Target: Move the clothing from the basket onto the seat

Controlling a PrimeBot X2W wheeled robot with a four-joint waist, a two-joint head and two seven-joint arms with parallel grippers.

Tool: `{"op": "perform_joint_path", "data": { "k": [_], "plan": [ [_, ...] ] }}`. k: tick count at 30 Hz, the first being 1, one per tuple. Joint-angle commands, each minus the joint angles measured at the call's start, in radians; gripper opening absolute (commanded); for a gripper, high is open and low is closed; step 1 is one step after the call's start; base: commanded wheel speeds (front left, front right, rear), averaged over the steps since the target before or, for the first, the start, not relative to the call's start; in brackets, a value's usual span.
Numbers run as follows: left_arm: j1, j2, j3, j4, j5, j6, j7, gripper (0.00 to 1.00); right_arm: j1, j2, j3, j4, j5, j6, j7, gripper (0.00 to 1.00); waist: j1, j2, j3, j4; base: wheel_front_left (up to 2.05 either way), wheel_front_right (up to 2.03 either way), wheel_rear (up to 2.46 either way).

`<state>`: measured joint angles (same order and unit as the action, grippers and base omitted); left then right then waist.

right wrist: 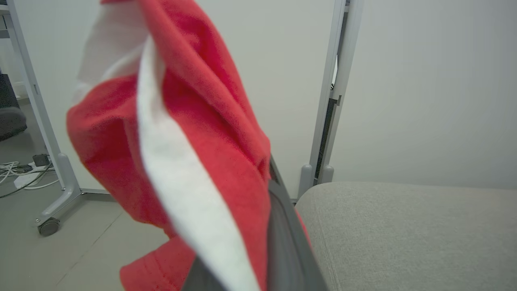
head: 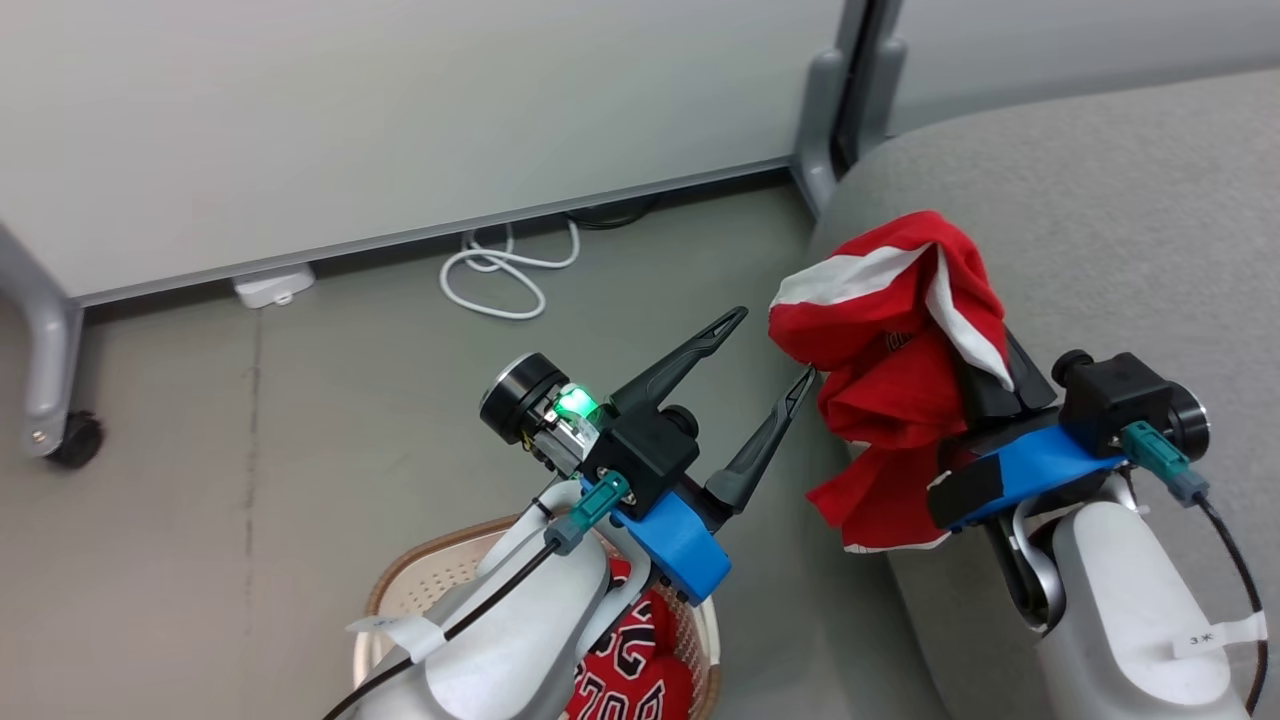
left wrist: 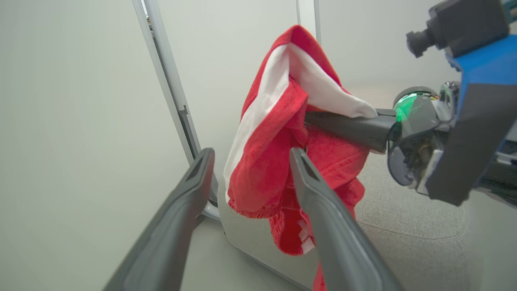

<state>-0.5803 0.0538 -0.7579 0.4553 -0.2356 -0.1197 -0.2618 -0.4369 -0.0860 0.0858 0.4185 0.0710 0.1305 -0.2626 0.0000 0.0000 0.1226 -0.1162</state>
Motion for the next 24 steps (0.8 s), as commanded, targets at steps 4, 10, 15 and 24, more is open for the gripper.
{"op": "perform_joint_path", "data": {
  "k": [4, 10, 15, 24],
  "plan": [
    [-0.002, 0.006, -0.008, 0.000, 0.009, -0.004, -0.005, 1.00, 0.029, -0.007, -0.039, -0.030, -0.010, 0.000, -0.003, 0.00, 0.0000, 0.0000, 0.024, -0.093, 0.00, 0.00, 0.00],
    [0.003, 0.006, -0.022, -0.002, 0.014, -0.006, -0.005, 1.00, 0.058, -0.017, -0.082, -0.059, -0.012, 0.000, -0.003, 0.00, 0.0000, 0.0000, 0.032, -0.161, 0.00, 0.00, 0.00],
    [0.005, 0.007, -0.033, 0.002, 0.015, -0.008, -0.005, 1.00, 0.079, -0.017, -0.101, -0.075, -0.013, 0.000, -0.003, 0.00, 0.0000, 0.0000, 0.035, -0.201, 0.00, 0.00, 0.00],
    [0.003, 0.006, -0.043, -0.007, 0.017, -0.010, -0.005, 1.00, 0.097, -0.010, -0.124, -0.096, 0.004, 0.000, -0.003, 0.00, 0.0000, 0.0000, 0.039, -0.244, 0.00, 0.00, 0.00]
  ]
}}
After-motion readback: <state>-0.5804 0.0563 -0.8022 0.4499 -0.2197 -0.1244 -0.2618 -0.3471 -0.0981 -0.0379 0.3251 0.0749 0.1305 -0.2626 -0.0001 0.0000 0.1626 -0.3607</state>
